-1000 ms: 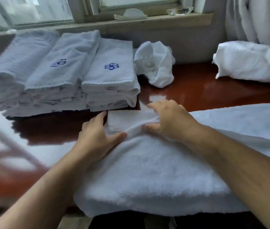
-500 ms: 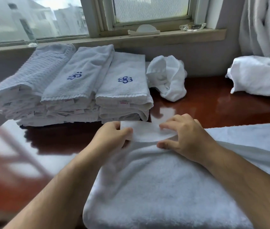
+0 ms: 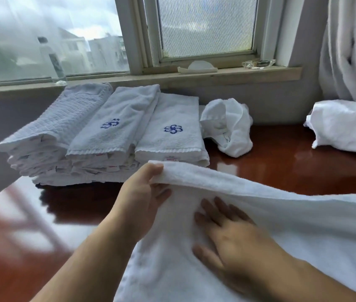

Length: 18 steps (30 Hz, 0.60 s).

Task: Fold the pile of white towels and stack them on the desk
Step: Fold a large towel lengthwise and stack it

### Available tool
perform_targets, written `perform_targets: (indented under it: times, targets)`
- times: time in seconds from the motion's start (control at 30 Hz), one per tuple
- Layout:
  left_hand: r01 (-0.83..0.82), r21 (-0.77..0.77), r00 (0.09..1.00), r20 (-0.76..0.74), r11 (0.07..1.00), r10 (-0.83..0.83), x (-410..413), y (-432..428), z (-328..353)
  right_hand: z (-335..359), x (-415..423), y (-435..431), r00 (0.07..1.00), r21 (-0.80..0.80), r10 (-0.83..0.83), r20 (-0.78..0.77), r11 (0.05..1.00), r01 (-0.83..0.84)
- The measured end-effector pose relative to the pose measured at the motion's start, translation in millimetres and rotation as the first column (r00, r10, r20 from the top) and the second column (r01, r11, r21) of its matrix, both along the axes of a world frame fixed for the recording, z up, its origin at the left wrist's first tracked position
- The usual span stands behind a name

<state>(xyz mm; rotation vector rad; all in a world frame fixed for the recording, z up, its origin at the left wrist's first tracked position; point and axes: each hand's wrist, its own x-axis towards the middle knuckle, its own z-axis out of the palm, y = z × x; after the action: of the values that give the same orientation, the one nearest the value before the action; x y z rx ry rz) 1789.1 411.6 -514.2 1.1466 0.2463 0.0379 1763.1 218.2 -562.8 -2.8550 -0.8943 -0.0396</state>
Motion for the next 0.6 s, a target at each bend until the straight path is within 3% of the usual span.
perform_targets:
  times: [0.03,0.13,0.23,0.4,0.5,0.6]
  targets:
    - [0.005,-0.025,1.0,0.006,1.0,-0.005,-1.4,0.6,0.8,-0.4,0.5,-0.4,1.0,0.011,0.0,-0.016,1.0,0.001]
    - [0.006,-0.09,1.0,0.0,0.996,-0.006,-8.6,5.8,0.1,5.2,5.7,-2.9,0.989,0.038,-0.071,0.132,0.997,0.067]
    - [0.034,-0.128,0.999,-0.014,0.991,-0.036,-17.5,13.3,-3.7,0.9,8.3,-5.8,0.994,0.067,-0.099,0.038,0.993,0.097]
    - [0.069,-0.057,0.993,-0.088,0.996,-0.074,-36.6,25.9,-12.7,-0.3,2.3,-9.0,0.982,0.006,-0.073,-0.176,0.997,0.076]
    - [0.083,-0.034,0.988,-0.129,0.996,-0.087,-48.0,34.7,-19.0,6.8,-3.2,-4.9,0.978,-0.104,-0.074,-0.193,0.993,0.055]
    - [0.113,-0.008,0.983,-0.147,0.994,-0.113,-56.1,39.8,-20.8,15.7,-8.4,3.8,0.984,-0.14,0.039,-0.177,0.988,-0.064]
